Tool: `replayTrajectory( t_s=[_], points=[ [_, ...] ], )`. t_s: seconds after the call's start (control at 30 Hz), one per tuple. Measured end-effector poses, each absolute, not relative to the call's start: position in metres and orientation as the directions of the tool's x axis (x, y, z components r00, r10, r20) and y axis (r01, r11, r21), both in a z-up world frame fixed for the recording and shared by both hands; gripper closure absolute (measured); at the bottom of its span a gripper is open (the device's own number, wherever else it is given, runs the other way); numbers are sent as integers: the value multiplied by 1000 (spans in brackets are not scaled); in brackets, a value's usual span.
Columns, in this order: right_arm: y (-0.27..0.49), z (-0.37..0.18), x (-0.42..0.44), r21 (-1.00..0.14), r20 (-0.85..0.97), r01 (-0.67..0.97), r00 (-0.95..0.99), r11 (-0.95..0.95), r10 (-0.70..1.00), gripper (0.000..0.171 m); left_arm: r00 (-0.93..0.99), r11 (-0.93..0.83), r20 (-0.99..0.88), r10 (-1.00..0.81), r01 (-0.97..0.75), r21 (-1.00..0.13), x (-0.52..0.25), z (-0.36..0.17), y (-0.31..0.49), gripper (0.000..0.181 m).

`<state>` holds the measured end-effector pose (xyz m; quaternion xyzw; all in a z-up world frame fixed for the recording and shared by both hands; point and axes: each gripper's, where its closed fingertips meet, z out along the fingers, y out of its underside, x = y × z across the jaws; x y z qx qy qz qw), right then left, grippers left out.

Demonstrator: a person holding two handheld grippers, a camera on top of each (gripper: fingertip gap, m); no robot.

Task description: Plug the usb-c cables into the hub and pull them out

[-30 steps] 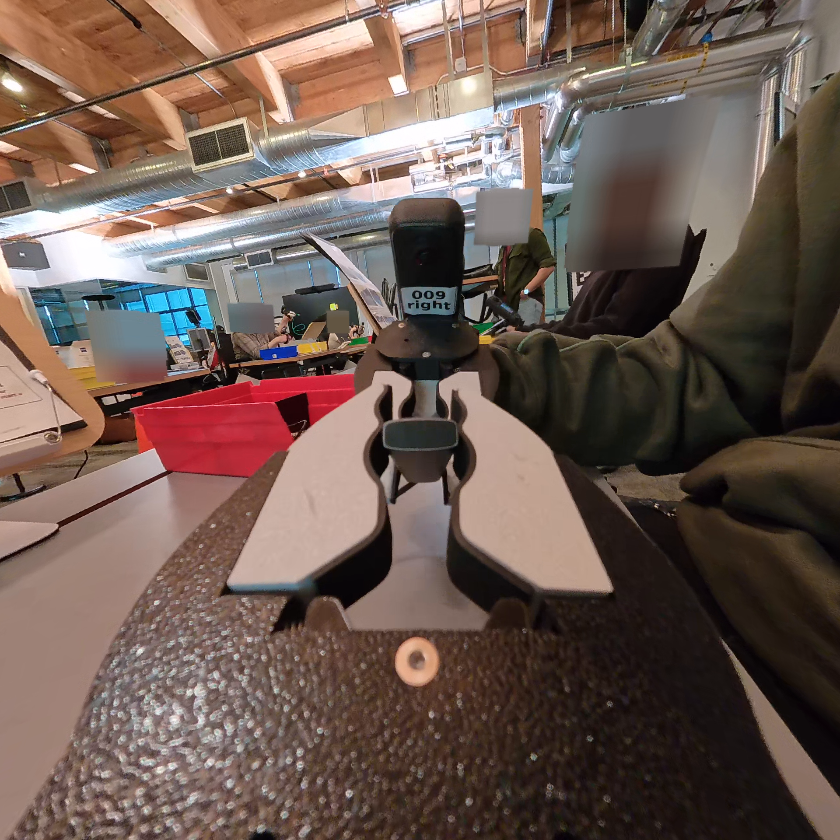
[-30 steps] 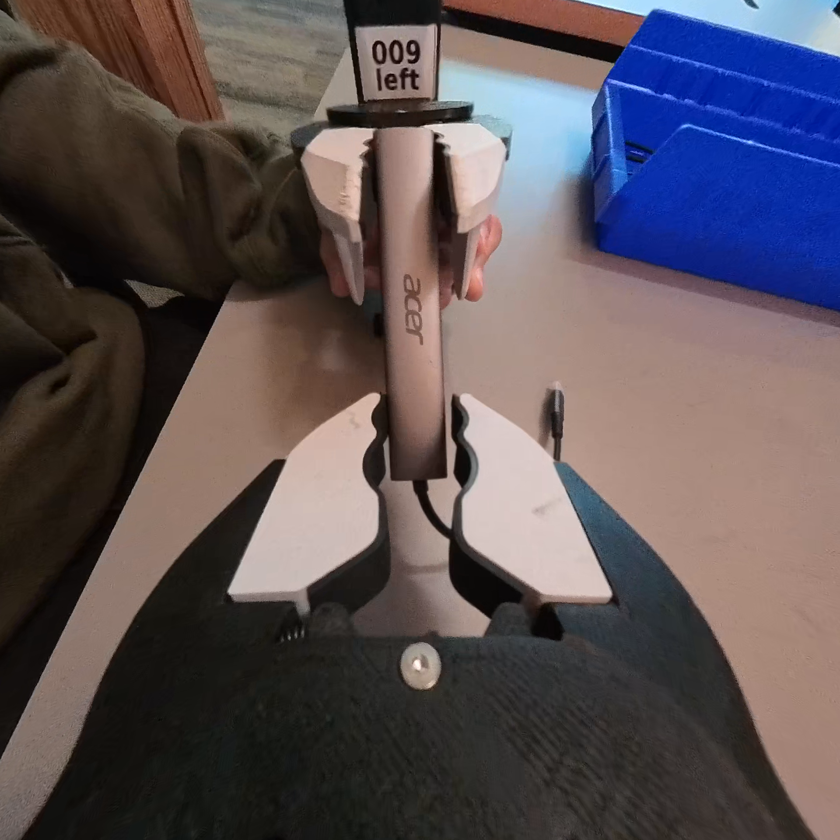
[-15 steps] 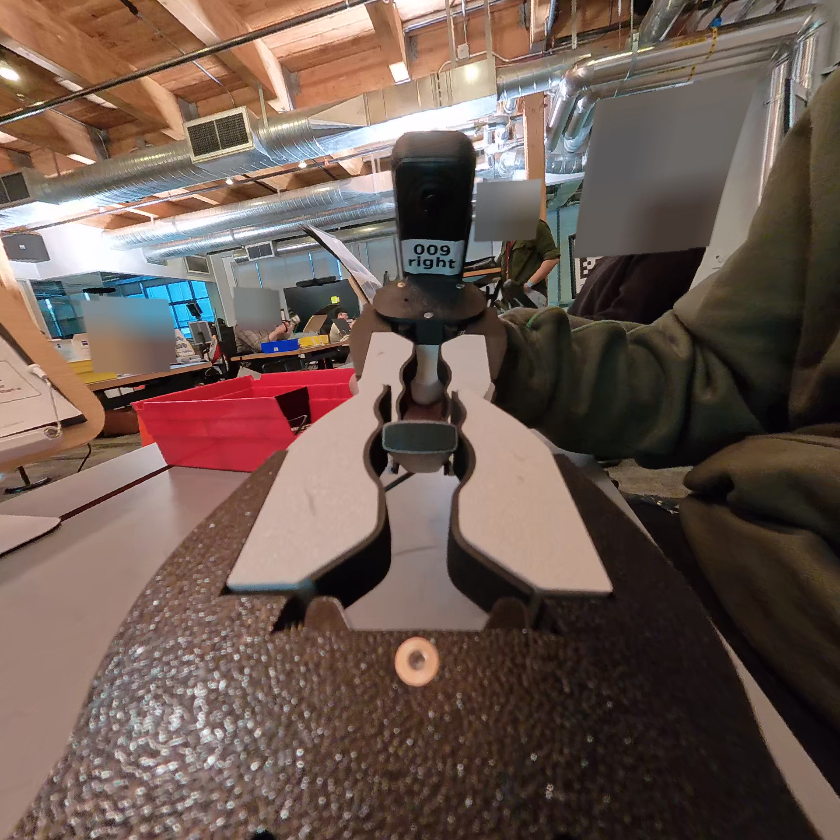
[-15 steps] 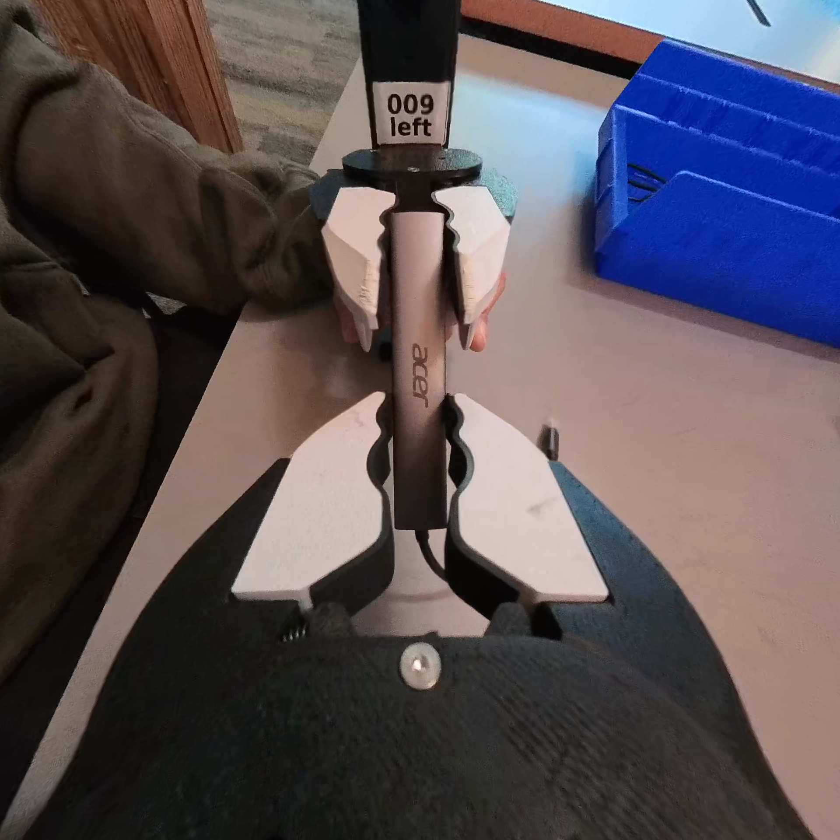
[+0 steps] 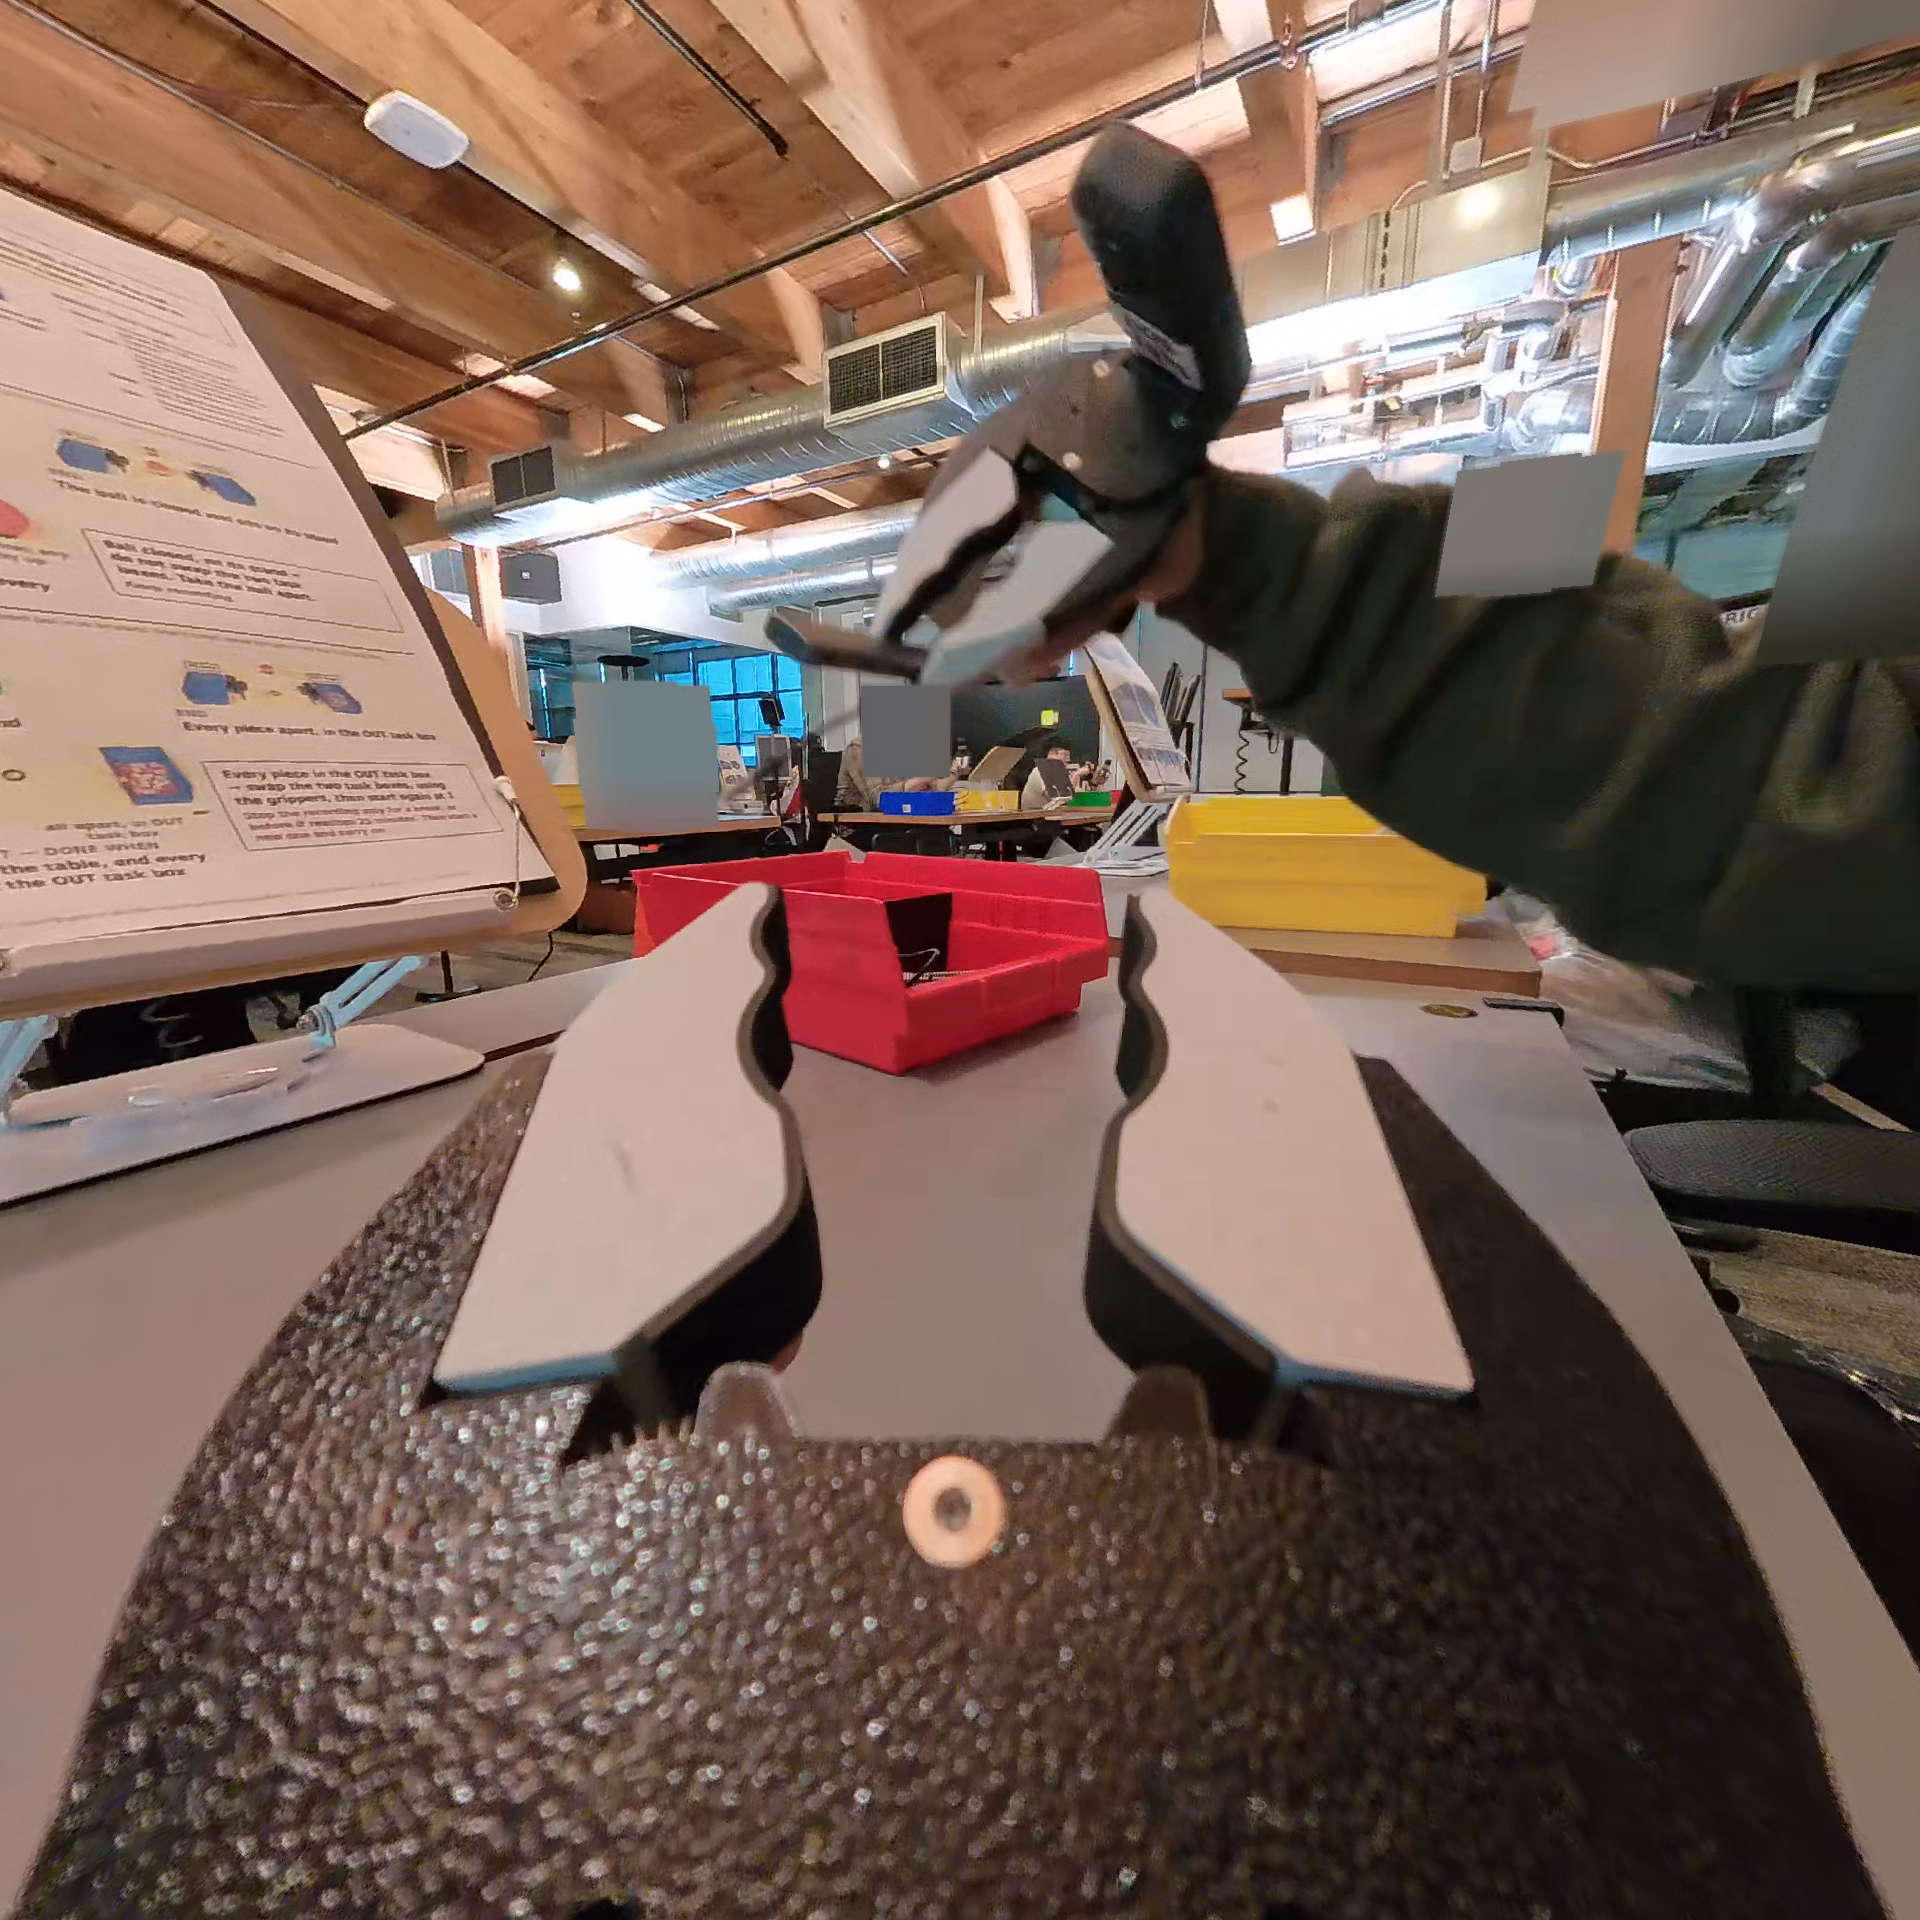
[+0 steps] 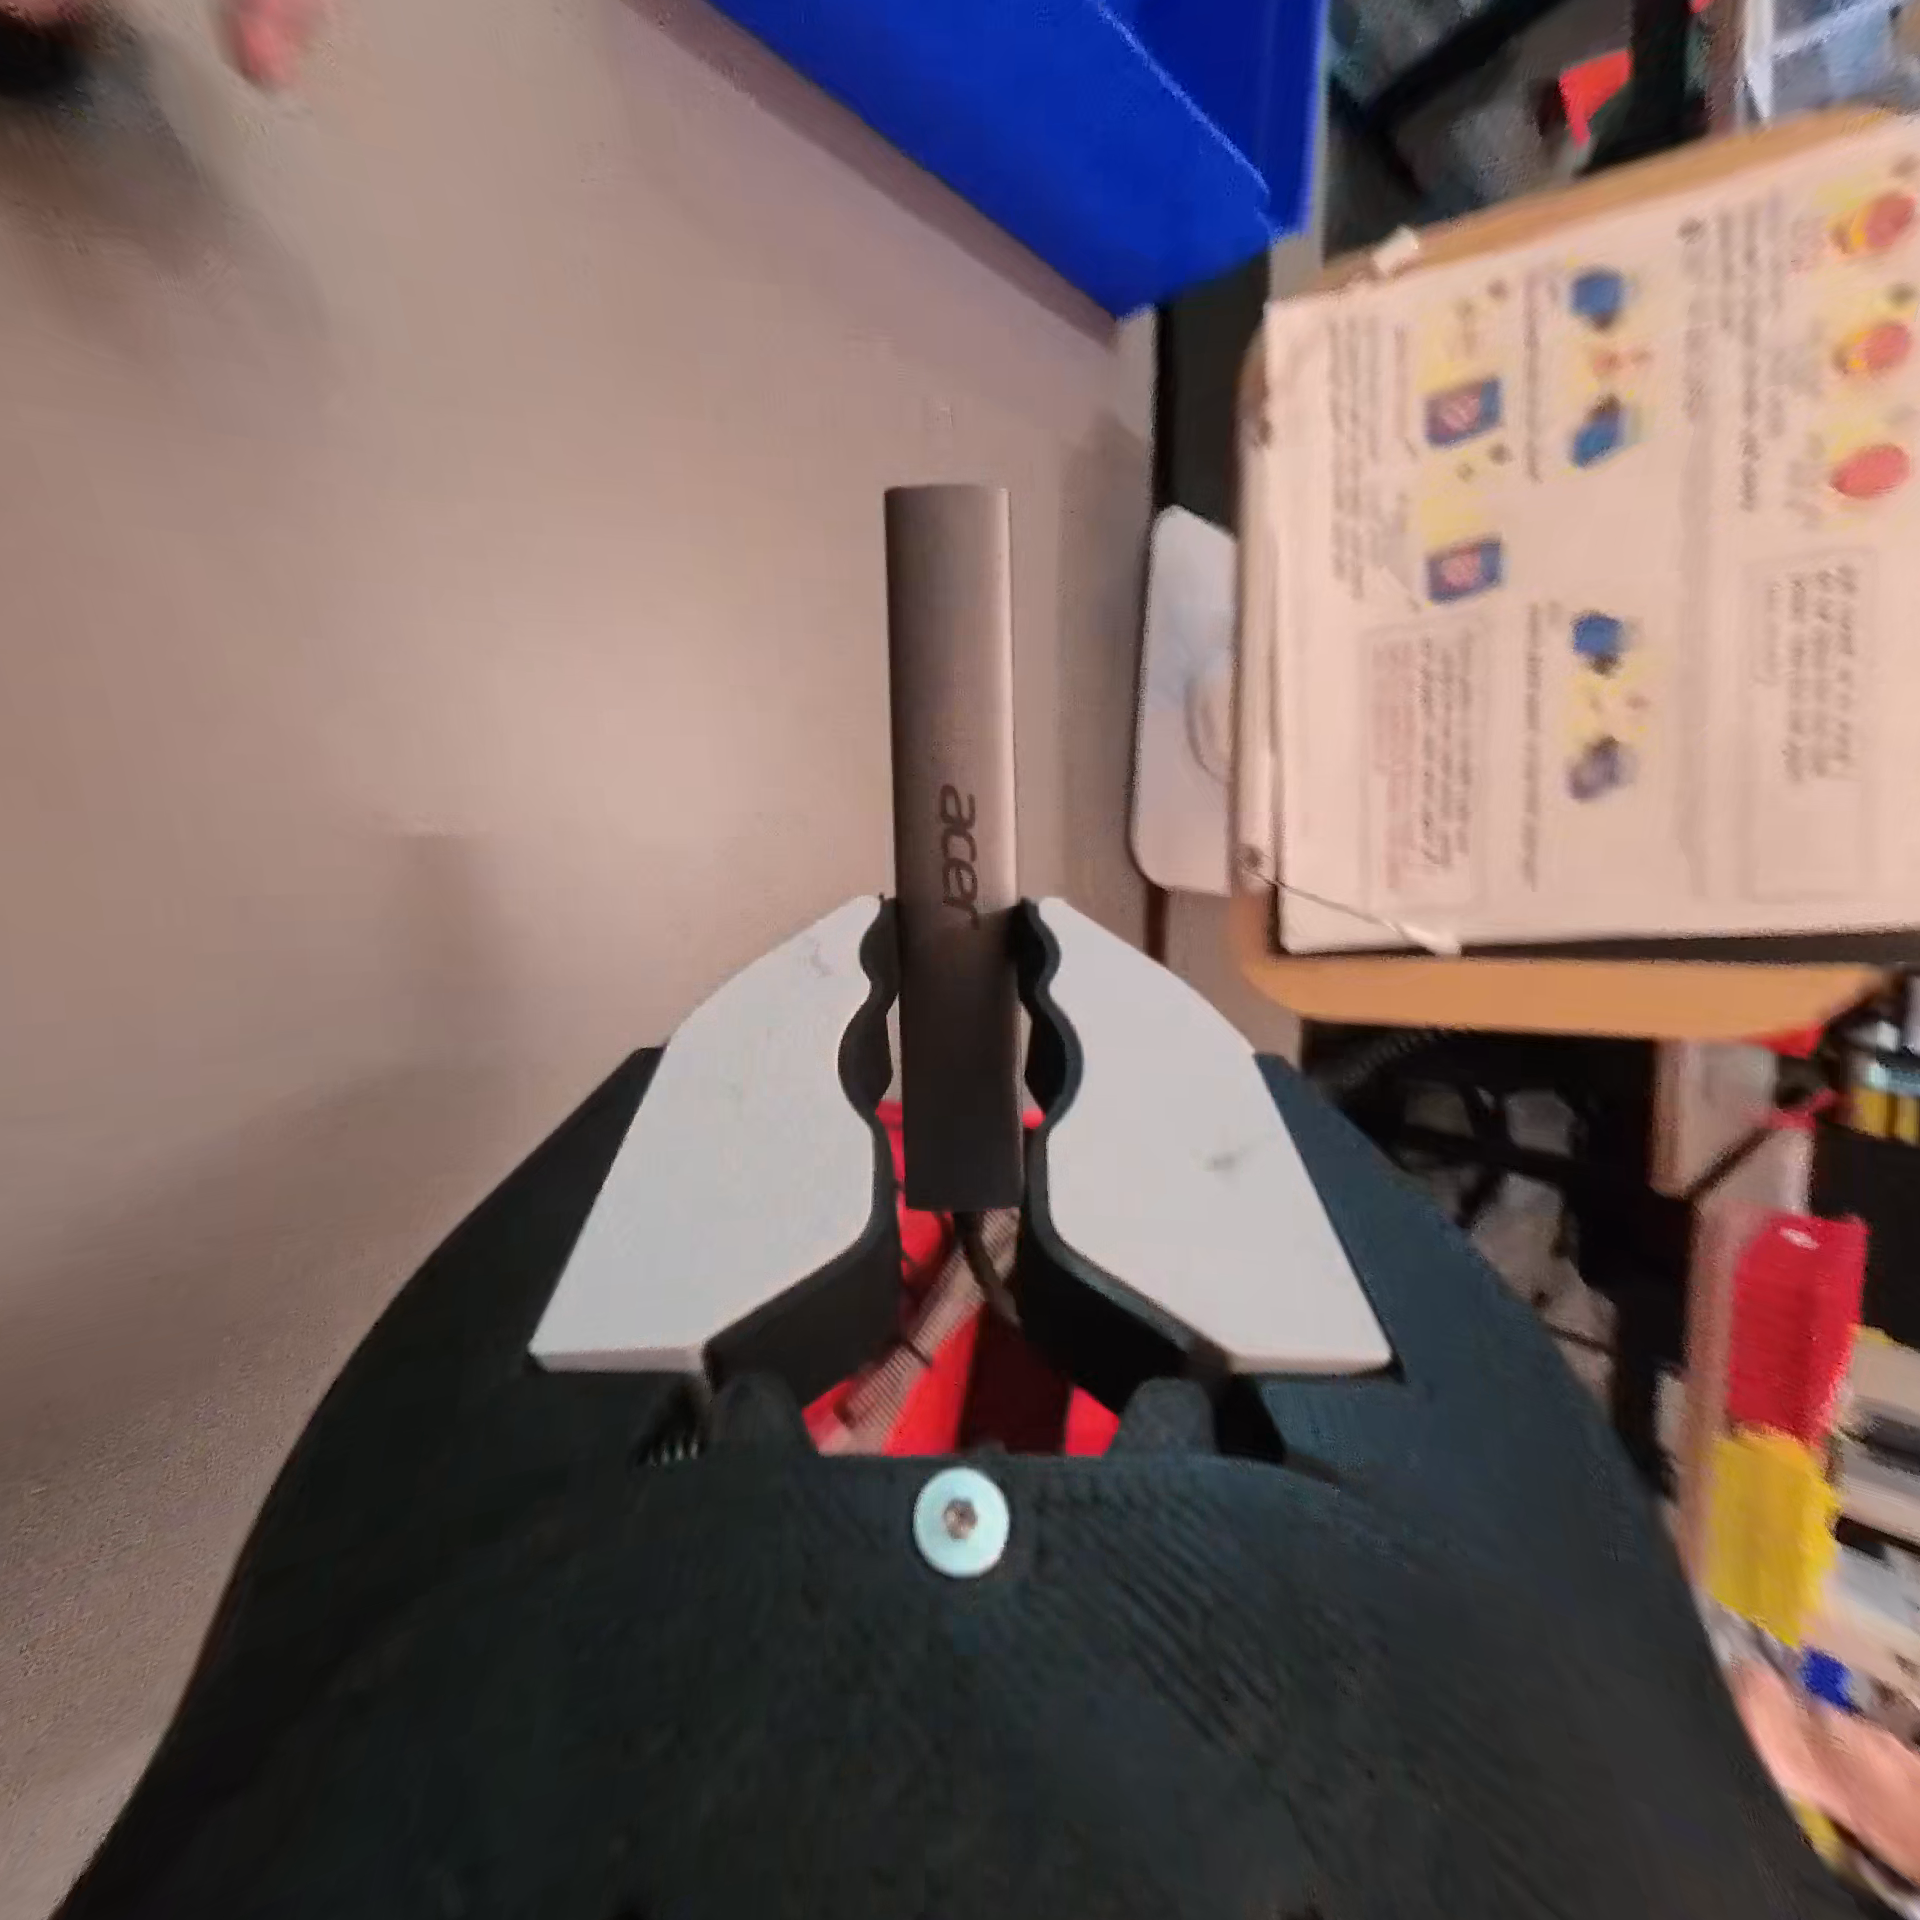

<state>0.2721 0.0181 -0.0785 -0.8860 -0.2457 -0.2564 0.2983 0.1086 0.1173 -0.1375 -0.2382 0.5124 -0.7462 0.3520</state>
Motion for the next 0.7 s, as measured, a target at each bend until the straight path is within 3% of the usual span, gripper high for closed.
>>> replayTrajectory(
  t_s=[0.03, 0.1, 0.17, 0.37, 0.53, 0.7],
  points=[
    [8, -62, 301, -347, 645, 575, 720, -741, 257, 149, -638, -229, -2, -770, 279, -933, 109, -138, 118, 121],
    [-14, -43, 352, -259, 670, 517, 705, -816, 234, 149, -639, -230, 1, -769, 275, -934, 110, -138, 118, 123],
    [-31, -37, 400, -247, 679, 453, 711, -857, 181, 149, -640, -232, 5, -768, 271, -934, 110, -138, 118, 126],
    [-70, -94, 484, -337, 497, 201, 868, -920, 8, 149, -643, -252, 14, -765, 280, -926, 109, -136, 121, 138],
    [-67, -114, 502, -520, 328, 71, 937, -852, -122, 149, -660, -263, 14, -751, 279, -924, 107, -136, 120, 147],
    [-83, -152, 514, -464, 245, -37, 955, -885, -168, 149, -664, -255, 15, -747, 265, -930, 109, -137, 118, 146]
  ],
)
